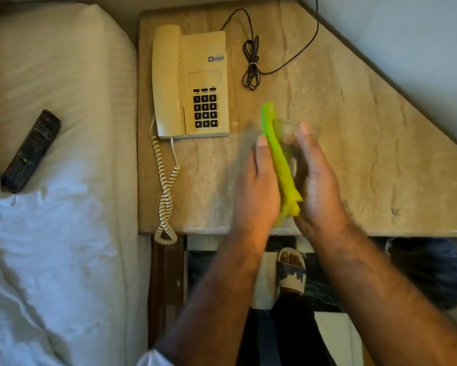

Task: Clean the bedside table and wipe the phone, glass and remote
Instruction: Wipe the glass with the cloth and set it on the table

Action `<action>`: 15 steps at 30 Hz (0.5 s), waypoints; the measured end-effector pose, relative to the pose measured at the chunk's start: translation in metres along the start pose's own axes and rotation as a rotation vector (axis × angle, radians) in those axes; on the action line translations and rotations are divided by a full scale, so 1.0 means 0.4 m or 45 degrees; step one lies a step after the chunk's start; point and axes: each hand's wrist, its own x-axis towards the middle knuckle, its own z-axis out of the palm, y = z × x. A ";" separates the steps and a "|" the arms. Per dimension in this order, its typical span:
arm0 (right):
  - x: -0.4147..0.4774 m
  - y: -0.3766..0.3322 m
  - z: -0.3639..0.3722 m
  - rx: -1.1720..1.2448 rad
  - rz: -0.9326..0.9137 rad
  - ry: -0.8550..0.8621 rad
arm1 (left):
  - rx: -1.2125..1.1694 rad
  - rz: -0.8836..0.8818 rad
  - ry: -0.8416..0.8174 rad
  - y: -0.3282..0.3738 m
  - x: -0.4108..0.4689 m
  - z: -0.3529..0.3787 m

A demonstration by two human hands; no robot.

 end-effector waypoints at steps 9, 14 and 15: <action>0.000 0.012 -0.018 -0.198 0.118 -0.183 | -0.002 -0.224 0.056 -0.013 -0.004 -0.027; 0.024 -0.002 0.010 -0.114 -0.130 0.003 | -0.030 0.015 0.174 0.035 -0.011 0.001; 0.028 -0.012 0.010 -0.037 -0.117 0.039 | -0.008 0.036 0.153 0.029 -0.028 0.000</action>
